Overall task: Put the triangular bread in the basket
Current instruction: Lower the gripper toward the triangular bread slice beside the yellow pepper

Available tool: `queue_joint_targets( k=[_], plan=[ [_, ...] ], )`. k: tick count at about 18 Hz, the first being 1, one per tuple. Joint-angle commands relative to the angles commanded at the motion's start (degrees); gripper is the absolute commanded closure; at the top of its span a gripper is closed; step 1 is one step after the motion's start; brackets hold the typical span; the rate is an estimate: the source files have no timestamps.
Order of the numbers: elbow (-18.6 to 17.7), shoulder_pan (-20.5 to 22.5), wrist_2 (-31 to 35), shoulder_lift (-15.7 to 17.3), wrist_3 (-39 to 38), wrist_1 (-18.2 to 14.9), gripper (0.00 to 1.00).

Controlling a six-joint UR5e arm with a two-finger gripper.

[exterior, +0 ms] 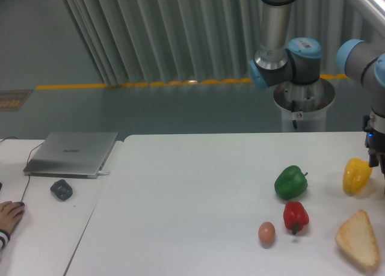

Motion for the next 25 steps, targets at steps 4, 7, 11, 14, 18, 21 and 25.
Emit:
queue_joint_targets(
  k=[4,7,11,14,18,21,25],
  plan=[
    [-0.26,-0.17,0.0,0.09,-0.09,0.0,0.0],
    [-0.26,-0.61,0.0,0.18,-0.61,0.09,0.0],
    [-1.75,-1.4,0.0,-0.62,-0.97,3.93,0.0],
    [-3.78,-1.58,0.0,-0.61,-3.86,8.52,0.0],
    [-3.25,-2.02,0.0,-0.79,-7.46,8.52,0.0],
    [-2.99,-2.81,0.26,-1.23,-10.62,8.44,0.0],
    [-2.81,-3.6,0.35,-1.41,-14.67,8.35,0.0]
  ],
)
